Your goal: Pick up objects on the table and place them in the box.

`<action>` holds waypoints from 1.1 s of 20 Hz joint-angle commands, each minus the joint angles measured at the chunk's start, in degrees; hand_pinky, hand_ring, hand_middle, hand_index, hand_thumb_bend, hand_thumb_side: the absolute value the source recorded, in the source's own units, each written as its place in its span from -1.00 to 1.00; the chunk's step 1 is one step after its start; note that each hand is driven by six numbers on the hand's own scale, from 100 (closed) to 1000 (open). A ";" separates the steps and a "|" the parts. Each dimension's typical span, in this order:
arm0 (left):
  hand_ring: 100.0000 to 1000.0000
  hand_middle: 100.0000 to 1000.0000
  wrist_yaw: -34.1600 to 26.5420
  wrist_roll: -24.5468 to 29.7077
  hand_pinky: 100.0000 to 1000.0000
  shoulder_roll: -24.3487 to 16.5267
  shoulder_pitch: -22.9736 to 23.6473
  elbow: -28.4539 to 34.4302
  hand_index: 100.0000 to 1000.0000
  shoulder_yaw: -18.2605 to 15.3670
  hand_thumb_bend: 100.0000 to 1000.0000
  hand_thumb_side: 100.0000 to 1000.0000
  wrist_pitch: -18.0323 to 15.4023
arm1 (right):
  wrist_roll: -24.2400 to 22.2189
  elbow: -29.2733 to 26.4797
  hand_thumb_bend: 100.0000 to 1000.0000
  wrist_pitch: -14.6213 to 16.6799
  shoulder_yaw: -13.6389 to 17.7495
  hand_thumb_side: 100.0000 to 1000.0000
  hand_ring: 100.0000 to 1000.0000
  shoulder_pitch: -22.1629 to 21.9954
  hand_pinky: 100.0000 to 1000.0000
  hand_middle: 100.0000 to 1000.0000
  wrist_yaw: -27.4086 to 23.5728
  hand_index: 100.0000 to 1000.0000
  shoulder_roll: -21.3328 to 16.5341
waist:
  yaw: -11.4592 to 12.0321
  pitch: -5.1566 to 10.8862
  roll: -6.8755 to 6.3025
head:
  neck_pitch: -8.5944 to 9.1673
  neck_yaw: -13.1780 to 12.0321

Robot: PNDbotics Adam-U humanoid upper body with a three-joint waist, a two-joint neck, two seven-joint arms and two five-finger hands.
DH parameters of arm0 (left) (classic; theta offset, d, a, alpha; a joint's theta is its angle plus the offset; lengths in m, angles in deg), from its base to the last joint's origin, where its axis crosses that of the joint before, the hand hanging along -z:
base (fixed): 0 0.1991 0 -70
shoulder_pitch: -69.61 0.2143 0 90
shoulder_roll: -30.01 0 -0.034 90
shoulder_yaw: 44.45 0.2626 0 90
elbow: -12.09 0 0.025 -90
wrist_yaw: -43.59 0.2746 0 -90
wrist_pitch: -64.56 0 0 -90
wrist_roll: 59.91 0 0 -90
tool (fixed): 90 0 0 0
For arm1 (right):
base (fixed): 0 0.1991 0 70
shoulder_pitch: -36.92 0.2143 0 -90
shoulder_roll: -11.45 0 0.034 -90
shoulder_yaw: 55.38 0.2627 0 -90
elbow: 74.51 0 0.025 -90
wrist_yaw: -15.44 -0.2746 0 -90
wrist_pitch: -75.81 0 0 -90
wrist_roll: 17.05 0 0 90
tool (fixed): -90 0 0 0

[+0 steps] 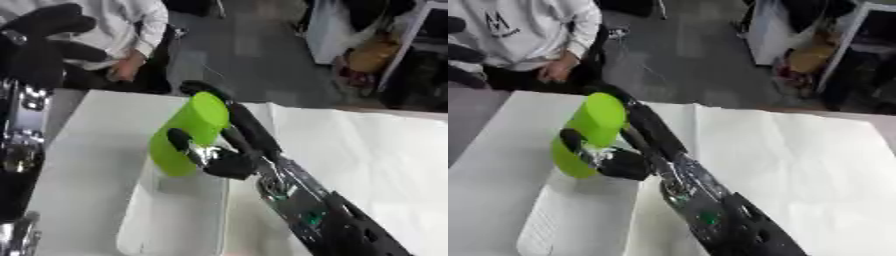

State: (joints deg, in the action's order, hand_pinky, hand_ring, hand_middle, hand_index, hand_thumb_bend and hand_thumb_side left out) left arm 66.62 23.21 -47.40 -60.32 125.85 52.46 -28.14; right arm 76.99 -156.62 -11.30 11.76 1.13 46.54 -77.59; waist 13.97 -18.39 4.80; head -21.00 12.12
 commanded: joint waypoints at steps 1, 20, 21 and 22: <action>0.16 0.43 0.34 -0.02 -0.06 -0.49 -0.61 0.83 0.68 -0.14 -0.82 0.91 0.02 | -1.02 -0.74 -0.91 0.10 0.32 1.00 0.91 0.29 0.57 0.99 0.48 0.99 0.20 | -0.07 1.02 -0.33 | 0.07 -0.27; 0.17 0.43 0.38 -0.07 -0.06 -0.69 -0.51 0.83 0.68 -0.25 -0.82 0.91 0.03 | -1.24 -0.39 -0.29 1.10 0.39 1.00 1.00 0.05 0.75 1.00 -0.99 1.00 0.27 | -0.29 1.09 -0.36 | -0.07 -0.80; 0.17 0.43 0.38 -0.07 -0.06 -0.70 -0.51 0.83 0.68 -0.26 -0.82 0.91 0.03 | -1.10 -0.35 -0.30 1.23 0.41 1.00 1.00 0.02 0.74 1.00 -1.29 1.00 0.29 | -0.31 1.09 -0.38 | -0.08 -0.82; 0.17 0.43 0.38 -0.06 -0.06 -0.71 -0.50 0.83 0.68 -0.26 -0.82 0.91 0.03 | -0.80 -0.34 -0.30 1.39 0.44 1.00 1.00 -0.01 0.74 1.00 -1.68 1.00 0.31 | -0.32 1.09 -0.38 | -0.09 -0.83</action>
State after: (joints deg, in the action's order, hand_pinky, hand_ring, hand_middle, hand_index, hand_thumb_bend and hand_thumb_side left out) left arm 66.63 23.21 -47.42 -60.30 125.85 52.44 -28.13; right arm 75.98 -156.41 -10.20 11.83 0.70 45.32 -77.14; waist 13.73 -18.39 4.80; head -21.02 11.57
